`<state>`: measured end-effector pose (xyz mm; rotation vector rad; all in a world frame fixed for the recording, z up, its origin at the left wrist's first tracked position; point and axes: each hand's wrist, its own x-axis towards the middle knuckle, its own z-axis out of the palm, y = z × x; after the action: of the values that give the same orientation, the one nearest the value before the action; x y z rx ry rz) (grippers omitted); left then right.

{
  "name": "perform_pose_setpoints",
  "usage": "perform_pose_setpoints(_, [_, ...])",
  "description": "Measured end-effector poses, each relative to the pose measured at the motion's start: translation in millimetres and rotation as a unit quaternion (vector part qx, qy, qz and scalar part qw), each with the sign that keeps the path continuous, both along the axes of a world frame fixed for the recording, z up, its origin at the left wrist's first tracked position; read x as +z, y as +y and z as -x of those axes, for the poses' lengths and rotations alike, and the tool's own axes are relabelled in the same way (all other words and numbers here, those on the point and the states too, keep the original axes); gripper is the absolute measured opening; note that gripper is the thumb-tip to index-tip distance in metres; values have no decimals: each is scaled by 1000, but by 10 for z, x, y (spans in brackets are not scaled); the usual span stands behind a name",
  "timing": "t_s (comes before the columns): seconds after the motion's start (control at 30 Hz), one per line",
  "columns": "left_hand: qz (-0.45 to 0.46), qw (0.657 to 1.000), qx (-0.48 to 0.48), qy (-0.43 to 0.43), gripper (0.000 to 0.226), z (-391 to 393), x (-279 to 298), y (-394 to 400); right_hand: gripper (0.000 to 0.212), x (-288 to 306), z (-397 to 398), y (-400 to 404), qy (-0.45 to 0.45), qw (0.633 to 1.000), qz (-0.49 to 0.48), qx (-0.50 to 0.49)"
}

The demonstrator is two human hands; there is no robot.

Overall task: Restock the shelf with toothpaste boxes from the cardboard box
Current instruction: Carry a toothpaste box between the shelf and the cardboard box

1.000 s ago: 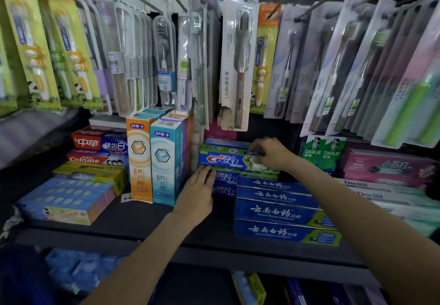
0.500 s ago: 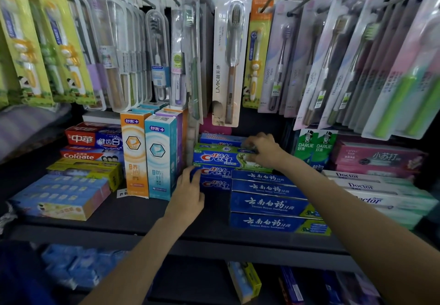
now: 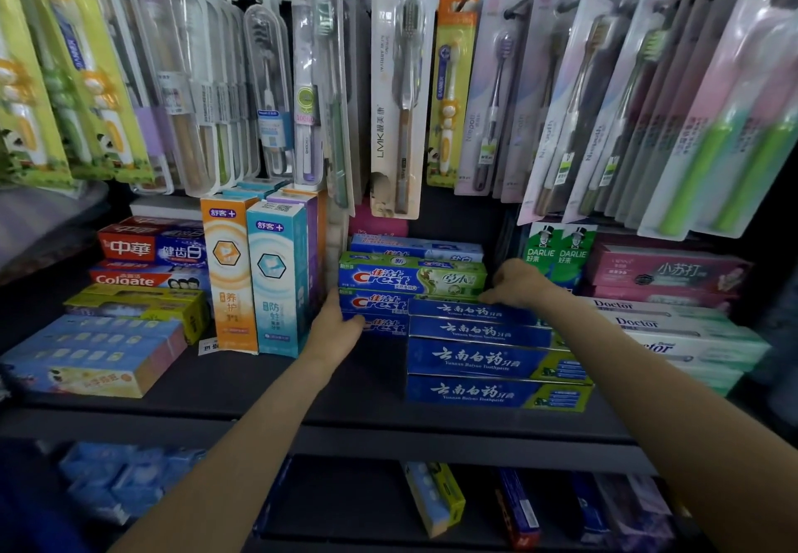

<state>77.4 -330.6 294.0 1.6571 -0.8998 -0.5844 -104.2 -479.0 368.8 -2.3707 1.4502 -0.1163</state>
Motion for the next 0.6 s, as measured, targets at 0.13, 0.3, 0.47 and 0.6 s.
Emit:
perform_pose_setpoints(0.13, [-4,1000,-13,11,57,-50,-21,-11,37,-18,-111,-6,12,1000,-2,-14])
perform_pose_setpoints(0.3, [7,1000,-13,7,61,-42,-34,-5,37,-50,-131,-15,-14,999,18,-27])
perform_pose_setpoints(0.47, [14,1000,-2,-26,61,34,27,10,28,-66,-94,28,-31,999,38,-22])
perform_pose_setpoints(0.6, [64,996,20,-53,54,235,2,156,24,12,137,178,-107,983,146,8])
